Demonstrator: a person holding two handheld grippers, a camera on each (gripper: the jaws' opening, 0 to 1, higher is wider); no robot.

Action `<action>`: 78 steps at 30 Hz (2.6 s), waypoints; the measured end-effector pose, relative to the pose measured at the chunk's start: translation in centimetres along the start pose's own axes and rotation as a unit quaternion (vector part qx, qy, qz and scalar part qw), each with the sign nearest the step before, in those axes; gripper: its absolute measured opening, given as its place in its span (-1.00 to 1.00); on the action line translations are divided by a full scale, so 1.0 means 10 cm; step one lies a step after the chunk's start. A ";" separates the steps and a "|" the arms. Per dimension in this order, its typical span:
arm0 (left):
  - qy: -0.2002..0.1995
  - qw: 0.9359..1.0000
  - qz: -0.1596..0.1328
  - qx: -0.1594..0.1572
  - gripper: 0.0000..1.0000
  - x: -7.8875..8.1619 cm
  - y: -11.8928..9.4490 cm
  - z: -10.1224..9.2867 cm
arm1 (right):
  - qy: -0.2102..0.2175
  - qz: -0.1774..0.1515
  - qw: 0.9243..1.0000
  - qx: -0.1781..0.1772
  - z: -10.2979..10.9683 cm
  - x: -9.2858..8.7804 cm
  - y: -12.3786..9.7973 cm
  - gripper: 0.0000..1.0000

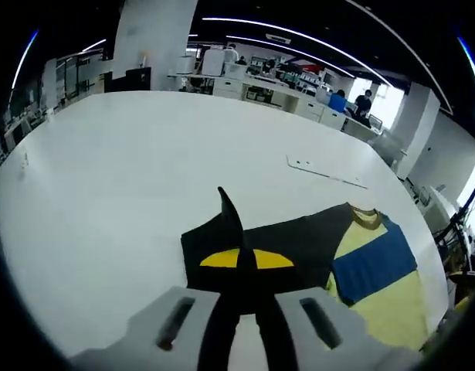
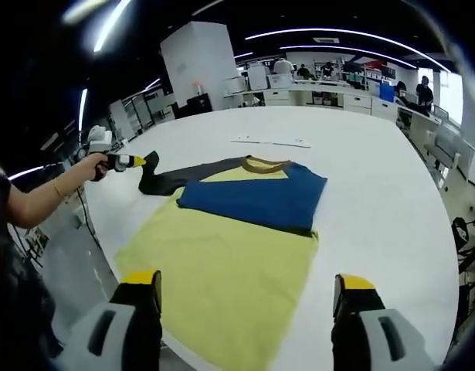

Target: Fold the garment on the visible template until the final outline fits inside the template.

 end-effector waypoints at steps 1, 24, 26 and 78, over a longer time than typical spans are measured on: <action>0.002 1.000 -0.001 -0.003 -0.97 0.01 0.01 -0.03 | -0.001 0.000 1.000 0.000 0.00 0.00 0.00 0.85; 0.039 0.996 0.007 -0.082 -0.97 0.17 0.13 -0.78 | -0.003 0.008 1.000 0.010 0.00 -0.05 0.05 0.86; 0.028 0.996 0.013 -0.088 -0.97 0.17 0.15 -0.83 | -0.002 0.008 1.000 0.012 -0.01 -0.05 0.06 0.86; 0.117 0.961 0.023 -0.250 -0.98 -0.13 0.39 -2.43 | 0.015 0.028 0.999 0.016 -0.05 -0.24 0.04 0.86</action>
Point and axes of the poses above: the point that each gripper's makers call its tool centre point, and the gripper's own axes: y roughly forward along the fingers, z roughly to its left, x roughly out of its top, the point moved 10 cm from there along -y, roughly backward along the fingers, and after that the axes turned 5 degrees about -y, right-handed, at the moved point
